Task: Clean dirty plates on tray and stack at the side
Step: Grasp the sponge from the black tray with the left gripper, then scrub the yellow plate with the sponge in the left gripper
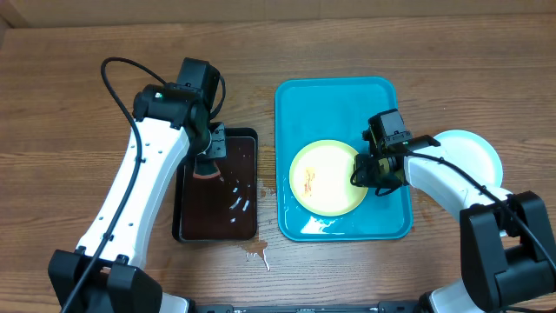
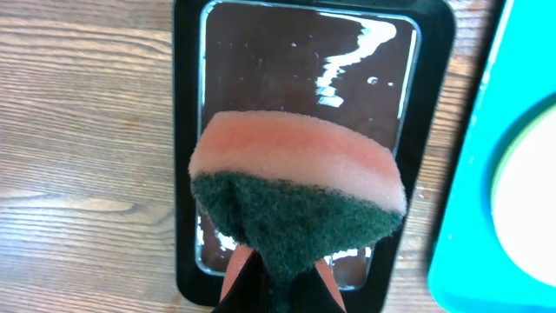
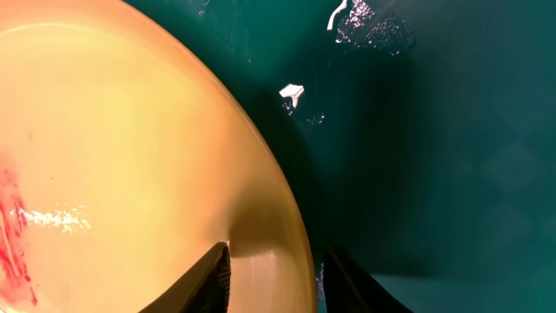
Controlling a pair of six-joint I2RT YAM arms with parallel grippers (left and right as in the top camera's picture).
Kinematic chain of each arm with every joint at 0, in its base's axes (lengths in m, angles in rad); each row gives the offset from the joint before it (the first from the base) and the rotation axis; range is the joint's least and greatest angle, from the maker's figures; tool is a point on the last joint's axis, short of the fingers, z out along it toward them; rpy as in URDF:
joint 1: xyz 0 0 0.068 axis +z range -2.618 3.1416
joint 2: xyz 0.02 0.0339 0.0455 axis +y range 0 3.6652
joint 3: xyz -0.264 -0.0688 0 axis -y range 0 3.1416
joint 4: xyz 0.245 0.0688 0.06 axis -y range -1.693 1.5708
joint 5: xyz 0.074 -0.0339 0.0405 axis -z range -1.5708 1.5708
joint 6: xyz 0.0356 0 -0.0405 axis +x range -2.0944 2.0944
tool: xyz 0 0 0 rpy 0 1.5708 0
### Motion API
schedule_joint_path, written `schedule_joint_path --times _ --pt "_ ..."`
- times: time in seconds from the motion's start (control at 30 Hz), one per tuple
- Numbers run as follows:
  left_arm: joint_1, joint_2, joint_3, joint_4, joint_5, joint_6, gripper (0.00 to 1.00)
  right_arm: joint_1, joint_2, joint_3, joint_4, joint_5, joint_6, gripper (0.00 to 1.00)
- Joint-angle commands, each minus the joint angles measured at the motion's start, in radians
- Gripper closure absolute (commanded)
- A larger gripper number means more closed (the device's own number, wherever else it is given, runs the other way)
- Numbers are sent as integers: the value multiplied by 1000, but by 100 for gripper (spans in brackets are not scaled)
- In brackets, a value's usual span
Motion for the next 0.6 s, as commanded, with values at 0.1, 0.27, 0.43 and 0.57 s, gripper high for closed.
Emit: schedule_joint_path --times 0.1,0.27,0.43,0.57 --pt "-7 35 21 5 103 -6 96 6 11 -6 4 -13 4 63" --pt "-43 35 102 -10 132 -41 96 6 11 -6 4 -13 3 63" --pt "-151 42 123 98 163 -103 96 6 11 -6 4 -12 4 63" --pt "-260 89 89 262 189 -144 96 6 11 -6 3 -13 4 63"
